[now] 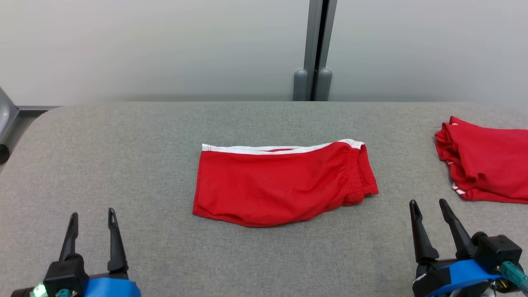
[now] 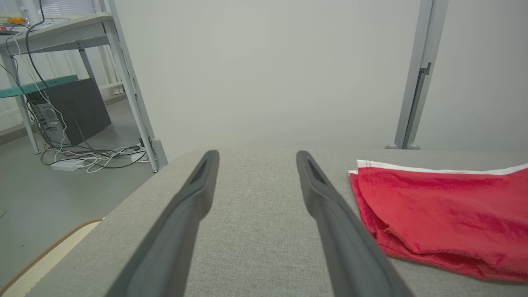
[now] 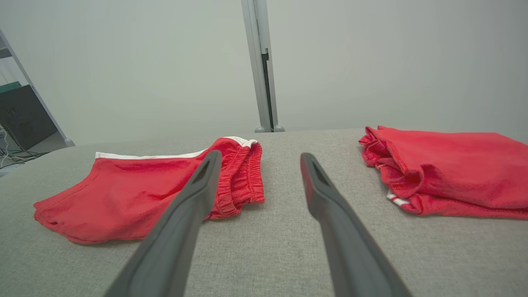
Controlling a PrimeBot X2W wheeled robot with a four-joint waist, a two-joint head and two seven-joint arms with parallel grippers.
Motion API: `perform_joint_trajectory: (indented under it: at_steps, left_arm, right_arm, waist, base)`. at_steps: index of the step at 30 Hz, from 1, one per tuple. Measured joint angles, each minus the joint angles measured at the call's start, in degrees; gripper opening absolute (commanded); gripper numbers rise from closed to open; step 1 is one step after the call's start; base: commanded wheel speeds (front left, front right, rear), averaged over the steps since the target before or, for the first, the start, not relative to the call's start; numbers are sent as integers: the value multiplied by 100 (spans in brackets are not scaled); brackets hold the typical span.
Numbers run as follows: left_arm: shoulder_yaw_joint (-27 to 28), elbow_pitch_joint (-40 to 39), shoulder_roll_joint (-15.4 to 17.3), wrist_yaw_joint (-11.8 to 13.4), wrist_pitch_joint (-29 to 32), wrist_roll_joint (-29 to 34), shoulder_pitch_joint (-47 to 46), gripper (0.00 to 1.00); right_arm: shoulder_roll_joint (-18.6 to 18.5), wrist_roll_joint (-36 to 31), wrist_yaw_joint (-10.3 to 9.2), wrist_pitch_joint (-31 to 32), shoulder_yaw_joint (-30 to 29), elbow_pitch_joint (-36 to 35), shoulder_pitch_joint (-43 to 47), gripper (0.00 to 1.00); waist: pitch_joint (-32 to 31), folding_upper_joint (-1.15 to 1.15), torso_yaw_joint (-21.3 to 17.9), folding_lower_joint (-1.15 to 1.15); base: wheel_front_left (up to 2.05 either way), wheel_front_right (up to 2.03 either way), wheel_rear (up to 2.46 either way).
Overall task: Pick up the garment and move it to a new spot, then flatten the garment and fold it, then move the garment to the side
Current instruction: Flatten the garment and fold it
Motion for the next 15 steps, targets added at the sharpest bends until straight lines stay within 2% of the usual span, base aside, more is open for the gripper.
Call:
perform_joint_trajectory:
  at_steps: [15]
  left_arm:
    - [225,174,-191,-227,0,242,202,100]
  right_arm:
    - [71,-123,0,81,-89,141,105,100]
  waist:
    - [-166,1,-69,1]
  base:
    - [0,0,0]
